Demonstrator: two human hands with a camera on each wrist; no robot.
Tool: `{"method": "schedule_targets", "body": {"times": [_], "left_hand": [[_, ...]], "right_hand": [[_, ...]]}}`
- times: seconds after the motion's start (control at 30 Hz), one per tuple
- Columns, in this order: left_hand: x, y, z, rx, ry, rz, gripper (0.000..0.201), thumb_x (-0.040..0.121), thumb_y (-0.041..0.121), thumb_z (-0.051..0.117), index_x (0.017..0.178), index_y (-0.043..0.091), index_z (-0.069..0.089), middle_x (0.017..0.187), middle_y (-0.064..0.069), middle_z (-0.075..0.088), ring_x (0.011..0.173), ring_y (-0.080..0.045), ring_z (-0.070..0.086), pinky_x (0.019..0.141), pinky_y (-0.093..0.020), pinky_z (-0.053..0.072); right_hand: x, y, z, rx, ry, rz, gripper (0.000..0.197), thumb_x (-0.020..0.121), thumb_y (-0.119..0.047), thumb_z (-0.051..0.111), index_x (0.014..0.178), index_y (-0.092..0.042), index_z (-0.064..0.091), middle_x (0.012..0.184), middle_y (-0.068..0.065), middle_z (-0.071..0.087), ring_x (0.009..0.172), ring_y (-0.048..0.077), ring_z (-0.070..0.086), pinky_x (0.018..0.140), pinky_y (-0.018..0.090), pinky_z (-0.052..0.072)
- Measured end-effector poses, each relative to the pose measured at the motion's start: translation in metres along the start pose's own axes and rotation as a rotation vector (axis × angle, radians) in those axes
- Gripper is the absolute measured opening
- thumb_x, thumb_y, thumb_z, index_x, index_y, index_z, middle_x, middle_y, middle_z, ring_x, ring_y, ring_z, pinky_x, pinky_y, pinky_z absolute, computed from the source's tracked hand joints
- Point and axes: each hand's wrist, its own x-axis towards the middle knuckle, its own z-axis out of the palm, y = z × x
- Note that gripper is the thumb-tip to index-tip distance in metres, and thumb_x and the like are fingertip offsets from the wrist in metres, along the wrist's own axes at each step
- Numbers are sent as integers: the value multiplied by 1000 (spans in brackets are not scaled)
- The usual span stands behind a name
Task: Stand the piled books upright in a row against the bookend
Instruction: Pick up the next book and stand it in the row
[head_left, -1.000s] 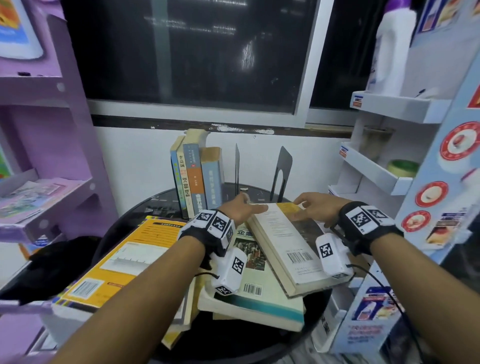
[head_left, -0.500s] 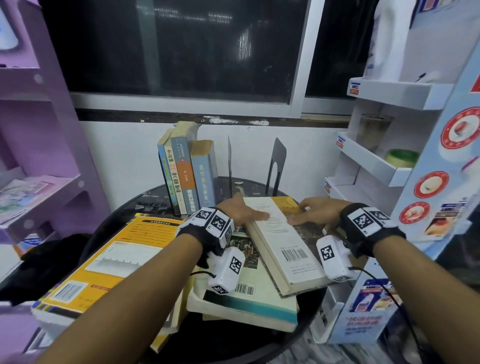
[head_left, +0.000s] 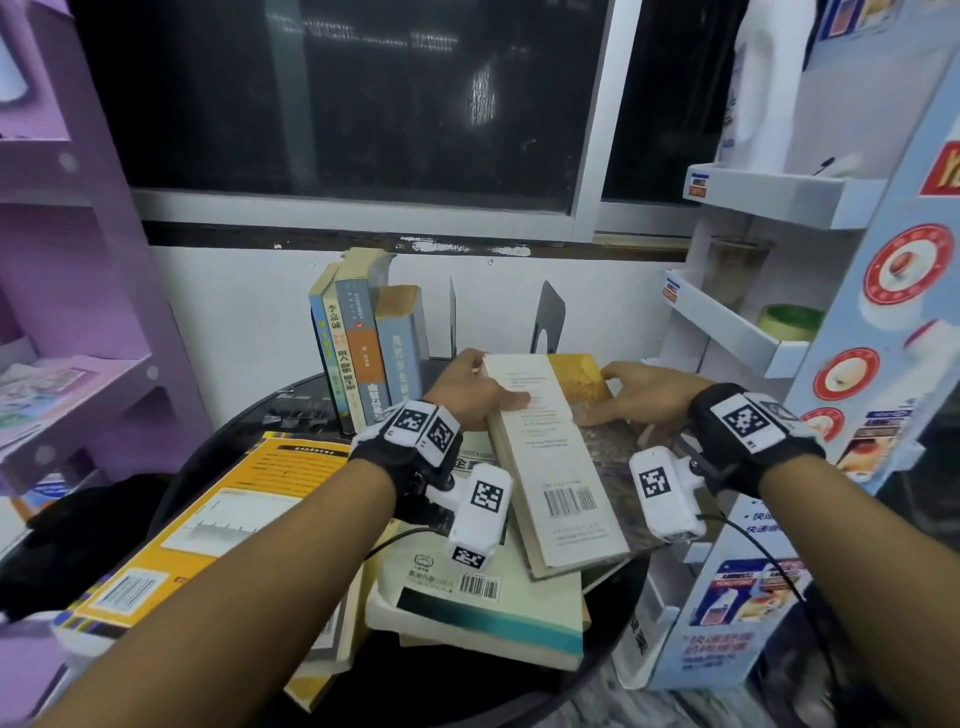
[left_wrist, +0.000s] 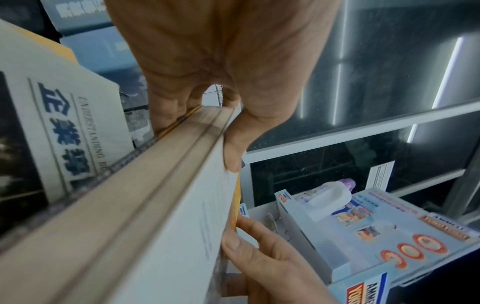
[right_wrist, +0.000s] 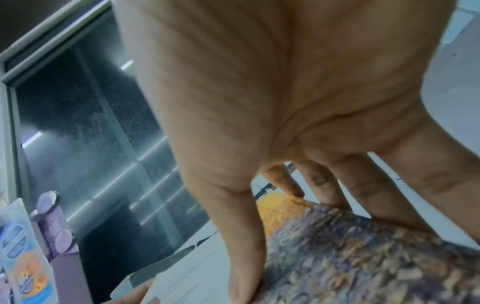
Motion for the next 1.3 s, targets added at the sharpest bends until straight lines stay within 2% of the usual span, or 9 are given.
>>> {"method": "schedule_targets", "body": {"times": [0.07,0.2,0.27,0.4,0.47,0.73,0.97,1.17,1.3], "left_hand": [[1,7,-6,-43,41,35,57,75,-5,73,121,13,44,118,-14,64,101,-34,65,85,-52,54],[-2,23,-23,-124,110,106,63,70,-6,77,121,10,45,114,-16,67,97,-34,68,87,-53,54],[-4,28,-32,-160,127,145,63,68,-8,77,120,7,46,113,-17,68,99,-34,67,89,-52,53],[-11,37,-50,-176,133,243,52,72,-14,71,116,6,50,115,-17,66,104,-32,65,90,-50,53],[-16,39,-59,-187,124,284,55,72,-17,69,119,5,49,117,-17,66,106,-32,65,89,-49,53],[-22,26,-87,-199,58,397,65,72,-16,68,130,7,47,129,-14,59,114,-33,60,90,-54,51],[-27,18,-87,-240,-13,437,48,85,4,65,126,24,50,126,-9,62,108,-29,64,82,-46,56],[-30,11,-72,-344,66,489,42,87,9,63,127,14,48,117,-16,64,97,-29,65,84,-44,56],[-31,10,-73,-408,39,493,43,85,9,67,124,12,48,108,-13,67,90,-28,67,83,-45,55]], "right_hand": [[0,-5,-4,33,54,-34,55,79,-42,73,123,-24,45,95,-7,60,80,13,61,59,20,48],[1,-17,-2,136,146,-102,85,71,-43,79,139,-28,30,119,0,57,94,23,63,65,36,57],[1,-25,1,204,192,-135,91,68,-41,82,139,-34,26,116,0,57,92,24,64,57,39,59],[4,-42,8,239,285,-212,99,64,-38,86,140,-35,21,112,1,61,96,26,64,69,45,59],[4,-50,12,271,301,-239,99,66,-33,86,138,-36,19,106,3,59,91,30,65,60,49,59],[9,-64,31,260,454,-432,102,59,-40,89,134,-28,20,104,-1,62,94,21,63,82,38,54],[6,-64,50,513,500,-512,93,65,-26,88,129,-31,21,104,-10,58,94,10,62,84,28,50],[0,-68,51,624,523,-560,80,70,-28,84,127,-32,28,100,-13,61,92,3,62,74,16,48],[-4,-62,42,604,472,-582,69,70,-30,83,122,-35,38,104,-7,63,94,11,65,79,28,55]]}}
